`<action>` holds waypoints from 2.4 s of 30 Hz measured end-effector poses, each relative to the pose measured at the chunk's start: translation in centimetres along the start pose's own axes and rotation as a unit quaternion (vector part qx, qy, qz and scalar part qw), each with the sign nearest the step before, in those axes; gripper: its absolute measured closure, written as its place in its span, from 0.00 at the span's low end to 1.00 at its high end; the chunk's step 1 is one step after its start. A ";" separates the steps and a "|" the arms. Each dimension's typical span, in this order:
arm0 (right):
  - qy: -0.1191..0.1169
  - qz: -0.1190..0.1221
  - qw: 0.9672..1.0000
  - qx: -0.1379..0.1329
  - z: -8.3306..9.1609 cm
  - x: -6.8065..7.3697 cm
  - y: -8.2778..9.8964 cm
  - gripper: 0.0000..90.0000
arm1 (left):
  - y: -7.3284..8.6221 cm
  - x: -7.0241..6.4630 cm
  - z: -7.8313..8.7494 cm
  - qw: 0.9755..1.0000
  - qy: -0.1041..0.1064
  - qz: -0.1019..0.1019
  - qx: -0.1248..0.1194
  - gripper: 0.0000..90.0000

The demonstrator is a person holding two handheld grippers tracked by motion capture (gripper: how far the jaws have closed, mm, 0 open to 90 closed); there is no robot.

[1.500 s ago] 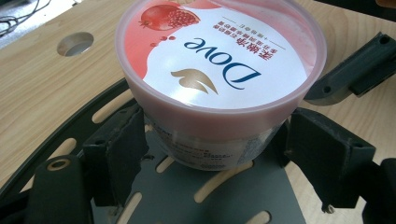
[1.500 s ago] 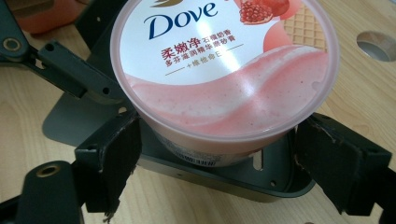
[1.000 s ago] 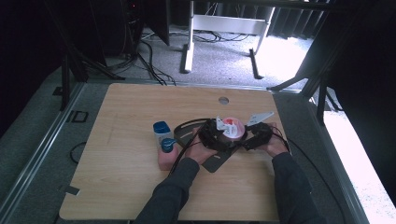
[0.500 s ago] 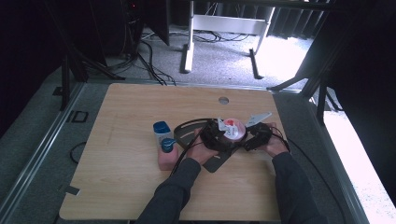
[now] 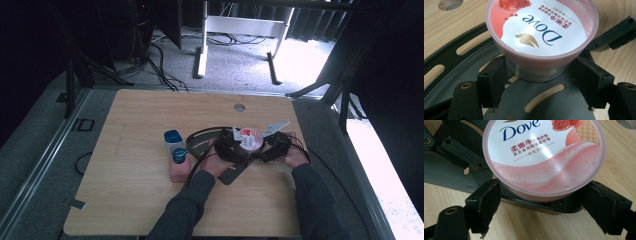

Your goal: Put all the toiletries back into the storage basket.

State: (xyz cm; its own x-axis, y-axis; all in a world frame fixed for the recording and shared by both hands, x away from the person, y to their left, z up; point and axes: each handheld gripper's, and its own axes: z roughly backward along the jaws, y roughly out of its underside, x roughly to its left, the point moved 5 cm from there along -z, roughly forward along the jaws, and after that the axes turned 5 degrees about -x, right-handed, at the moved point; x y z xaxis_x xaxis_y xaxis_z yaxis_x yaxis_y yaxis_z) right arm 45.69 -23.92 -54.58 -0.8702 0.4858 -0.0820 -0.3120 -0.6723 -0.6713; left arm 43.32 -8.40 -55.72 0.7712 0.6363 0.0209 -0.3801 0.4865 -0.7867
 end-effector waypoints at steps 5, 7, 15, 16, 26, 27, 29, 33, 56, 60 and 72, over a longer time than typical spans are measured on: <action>0.001 -0.001 1.000 0.005 0.0 0.1 0.1 0.18 | 0.0 0.1 0.0 1.000 0.002 0.002 0.000 0.33; 0.002 -0.002 1.000 0.006 0.0 0.1 0.1 0.18 | 0.0 0.1 0.0 1.000 0.003 0.003 -0.001 0.34; -0.004 -0.027 0.999 -0.025 1.0 -0.3 -0.2 0.19 | 0.0 0.2 0.1 1.000 0.003 0.007 -0.004 0.38; -0.010 -0.031 0.999 -0.031 1.5 -0.4 -0.3 0.21 | 0.0 0.2 0.1 1.000 0.004 0.006 -0.002 0.38; -0.018 -0.064 0.998 -0.018 0.5 -1.2 1.8 0.20 | 0.0 0.2 0.3 1.000 0.002 0.000 -0.002 0.43; -0.015 -0.068 0.997 -0.017 0.2 -1.3 2.0 0.20 | 0.1 0.2 0.3 1.000 0.004 0.001 -0.003 0.43; -0.022 -0.077 0.997 -0.023 0.1 -1.4 2.2 0.20 | 0.1 0.2 0.4 1.000 0.007 0.003 -0.004 0.44; -0.034 -0.085 0.995 -0.040 0.5 -1.3 2.0 0.20 | -0.2 0.2 0.8 1.000 0.008 0.007 -0.016 0.48; -0.001 -0.074 0.994 -0.080 2.4 2.5 3.0 0.32 | -0.7 -0.2 3.3 0.999 0.031 0.025 -0.036 0.51; -0.005 -0.076 0.995 -0.069 2.2 4.0 3.5 0.32 | -0.3 -0.5 3.7 0.998 0.047 0.026 -0.029 0.47; 0.015 -0.084 0.995 -0.058 2.3 7.5 4.8 0.34 | 0.7 -1.1 4.6 0.997 0.066 0.031 -0.022 0.43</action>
State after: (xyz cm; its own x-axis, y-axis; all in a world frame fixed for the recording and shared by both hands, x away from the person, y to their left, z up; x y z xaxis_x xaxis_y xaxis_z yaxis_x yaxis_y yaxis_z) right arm 36.80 -24.80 -56.73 -0.7976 0.6029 0.0177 -0.4041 -0.5123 -0.7578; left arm 39.86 -5.96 -53.42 0.8087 0.5785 -0.1066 -0.4074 0.4201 -0.8109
